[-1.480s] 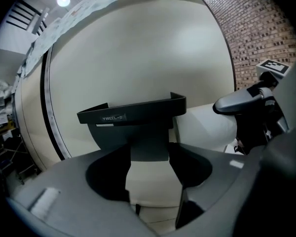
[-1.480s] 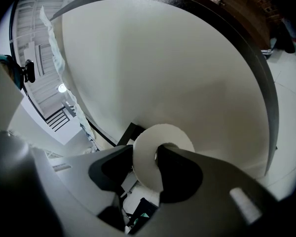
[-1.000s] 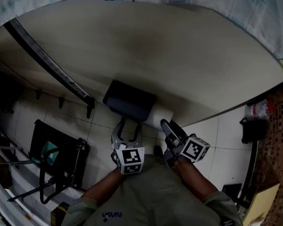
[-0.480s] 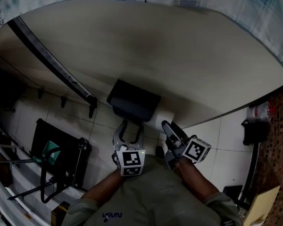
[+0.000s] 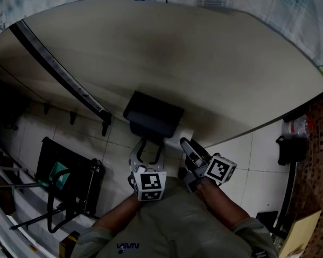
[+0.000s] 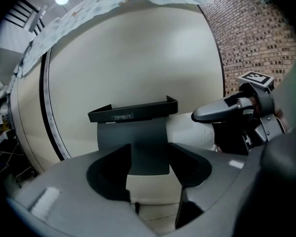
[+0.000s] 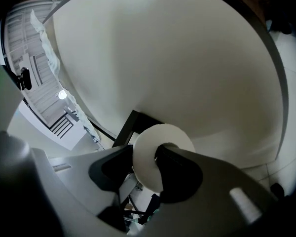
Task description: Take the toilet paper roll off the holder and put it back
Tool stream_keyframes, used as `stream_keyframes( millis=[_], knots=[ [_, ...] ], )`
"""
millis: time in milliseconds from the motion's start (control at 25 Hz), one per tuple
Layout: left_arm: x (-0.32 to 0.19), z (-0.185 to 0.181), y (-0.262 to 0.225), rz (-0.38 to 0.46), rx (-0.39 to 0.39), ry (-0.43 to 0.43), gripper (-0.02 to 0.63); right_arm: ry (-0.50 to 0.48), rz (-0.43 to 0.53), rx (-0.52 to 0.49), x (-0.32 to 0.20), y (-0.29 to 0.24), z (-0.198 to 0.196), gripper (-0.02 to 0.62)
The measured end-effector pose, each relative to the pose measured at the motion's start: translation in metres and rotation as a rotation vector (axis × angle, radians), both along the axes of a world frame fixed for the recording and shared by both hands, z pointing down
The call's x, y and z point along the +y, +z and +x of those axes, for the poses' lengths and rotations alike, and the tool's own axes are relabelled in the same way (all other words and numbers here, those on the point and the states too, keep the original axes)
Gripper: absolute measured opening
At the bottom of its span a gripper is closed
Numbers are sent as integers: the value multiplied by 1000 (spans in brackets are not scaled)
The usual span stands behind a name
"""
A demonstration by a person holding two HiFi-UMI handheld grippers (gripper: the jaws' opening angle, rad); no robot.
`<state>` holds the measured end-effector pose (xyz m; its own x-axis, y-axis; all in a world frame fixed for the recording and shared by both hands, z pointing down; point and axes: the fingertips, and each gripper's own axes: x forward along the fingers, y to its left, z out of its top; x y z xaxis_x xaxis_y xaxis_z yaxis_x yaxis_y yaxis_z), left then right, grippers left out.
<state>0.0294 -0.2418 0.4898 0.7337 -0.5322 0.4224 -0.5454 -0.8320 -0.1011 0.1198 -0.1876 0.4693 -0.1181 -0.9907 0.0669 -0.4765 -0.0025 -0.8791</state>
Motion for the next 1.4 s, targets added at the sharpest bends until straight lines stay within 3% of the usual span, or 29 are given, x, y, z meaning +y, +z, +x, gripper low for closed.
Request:
stream_keyframes(
  millis=[600, 960, 1080, 1160, 1400],
  knots=[
    [-3, 6, 5, -14, -13, -8, 244, -91, -18, -15, -41, 18, -18, 137],
    [-5, 10, 8, -32, 3, -15, 244, -153, 34, -10, -23, 12, -16, 150],
    [-5, 11, 9, -33, 6, -11, 242, -139, 26, -2, -13, 16, -12, 91],
    [-5, 11, 9, -33, 5, -7, 242, -138, 18, 16, -12, 18, -12, 7],
    [-5, 11, 8, -40, 19, 4, 236, -159, -17, 77, -21, 19, -20, 0]
  ],
)
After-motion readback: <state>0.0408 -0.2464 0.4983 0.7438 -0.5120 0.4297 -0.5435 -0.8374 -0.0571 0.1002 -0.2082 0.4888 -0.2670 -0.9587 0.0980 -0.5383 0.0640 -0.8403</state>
